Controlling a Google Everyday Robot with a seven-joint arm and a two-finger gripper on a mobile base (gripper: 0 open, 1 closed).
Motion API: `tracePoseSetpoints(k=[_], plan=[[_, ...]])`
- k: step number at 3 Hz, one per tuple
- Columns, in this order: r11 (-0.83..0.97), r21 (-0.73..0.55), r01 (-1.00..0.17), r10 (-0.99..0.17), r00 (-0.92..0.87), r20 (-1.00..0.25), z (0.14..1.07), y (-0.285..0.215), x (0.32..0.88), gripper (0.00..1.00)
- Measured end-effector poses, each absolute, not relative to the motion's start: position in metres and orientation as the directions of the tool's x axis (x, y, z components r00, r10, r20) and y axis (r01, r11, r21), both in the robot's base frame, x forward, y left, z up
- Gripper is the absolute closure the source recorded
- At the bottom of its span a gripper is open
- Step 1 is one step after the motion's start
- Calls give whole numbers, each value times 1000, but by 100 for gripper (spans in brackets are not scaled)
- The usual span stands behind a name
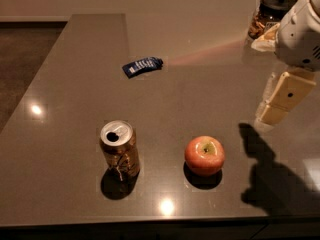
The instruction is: Move orange can near rxbar blueberry
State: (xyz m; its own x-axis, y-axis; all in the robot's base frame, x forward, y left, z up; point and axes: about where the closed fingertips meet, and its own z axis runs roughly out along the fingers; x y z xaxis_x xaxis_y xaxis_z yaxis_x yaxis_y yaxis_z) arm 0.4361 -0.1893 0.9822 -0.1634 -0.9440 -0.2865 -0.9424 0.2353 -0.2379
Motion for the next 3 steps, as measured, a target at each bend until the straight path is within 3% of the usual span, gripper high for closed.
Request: tracePoseSetpoints(k=[1,3], plan=[[163,-209,-964,-900,-59,-432,987,-135,428,0],[-22,-126,-992,-802,93,-590,961,-17,394,0]])
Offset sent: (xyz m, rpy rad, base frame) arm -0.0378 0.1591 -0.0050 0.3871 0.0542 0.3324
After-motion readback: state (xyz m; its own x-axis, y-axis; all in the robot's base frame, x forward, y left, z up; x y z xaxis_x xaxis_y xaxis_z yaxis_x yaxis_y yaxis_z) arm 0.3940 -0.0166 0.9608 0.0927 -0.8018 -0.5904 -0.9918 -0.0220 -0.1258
